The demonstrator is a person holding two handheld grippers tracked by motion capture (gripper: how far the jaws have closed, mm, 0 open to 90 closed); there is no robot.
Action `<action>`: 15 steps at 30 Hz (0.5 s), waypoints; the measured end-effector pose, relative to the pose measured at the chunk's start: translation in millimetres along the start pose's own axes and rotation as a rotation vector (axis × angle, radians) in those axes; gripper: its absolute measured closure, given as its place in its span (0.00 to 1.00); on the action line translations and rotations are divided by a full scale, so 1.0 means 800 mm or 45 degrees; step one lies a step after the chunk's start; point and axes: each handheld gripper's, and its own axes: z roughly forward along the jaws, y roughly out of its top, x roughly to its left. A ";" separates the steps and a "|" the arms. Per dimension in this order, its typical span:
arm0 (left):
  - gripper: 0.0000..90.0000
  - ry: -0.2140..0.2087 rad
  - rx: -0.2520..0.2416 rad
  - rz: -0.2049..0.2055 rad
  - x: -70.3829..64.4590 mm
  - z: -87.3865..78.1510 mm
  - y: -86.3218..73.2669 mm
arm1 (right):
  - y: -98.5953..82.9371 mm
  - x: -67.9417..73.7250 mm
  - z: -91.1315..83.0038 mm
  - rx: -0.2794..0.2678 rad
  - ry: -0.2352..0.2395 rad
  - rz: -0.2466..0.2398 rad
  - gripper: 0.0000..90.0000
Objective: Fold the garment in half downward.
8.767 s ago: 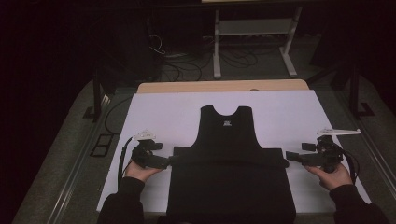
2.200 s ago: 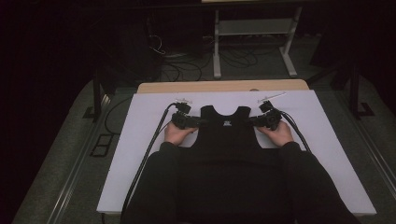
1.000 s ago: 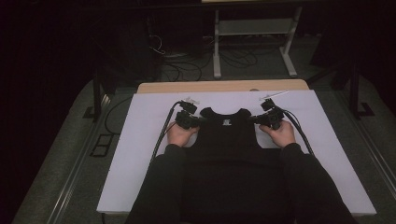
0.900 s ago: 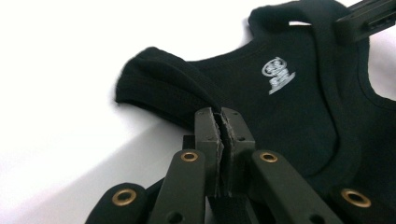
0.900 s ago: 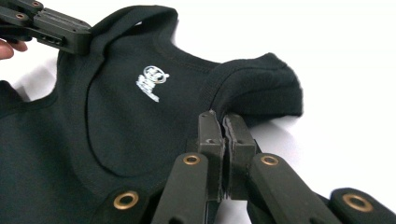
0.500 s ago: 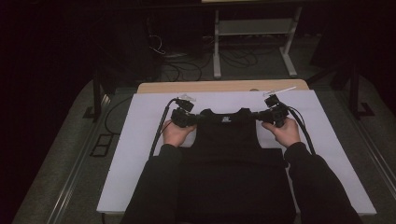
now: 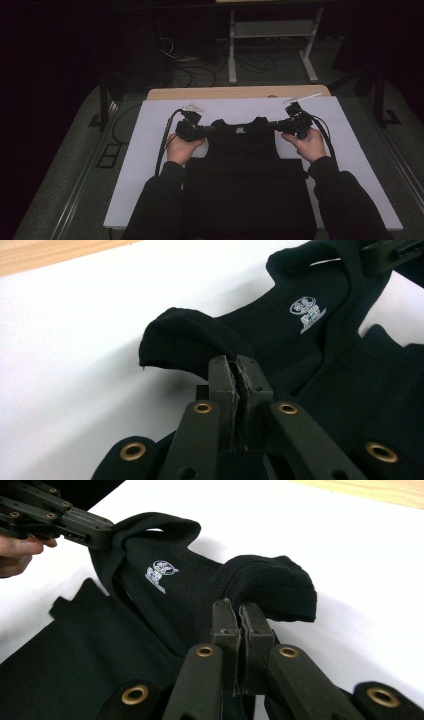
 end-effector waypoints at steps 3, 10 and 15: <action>0.95 -0.009 0.003 0.018 -0.007 -0.007 -0.006 | -0.004 0.009 -0.007 -0.002 -0.003 -0.015 0.95; 0.95 -0.038 -0.016 0.030 -0.023 -0.022 -0.024 | -0.025 0.026 -0.026 -0.017 0.018 -0.031 0.96; 0.95 -0.046 -0.010 0.053 -0.034 -0.030 -0.041 | -0.046 0.033 -0.035 -0.006 0.031 -0.036 0.95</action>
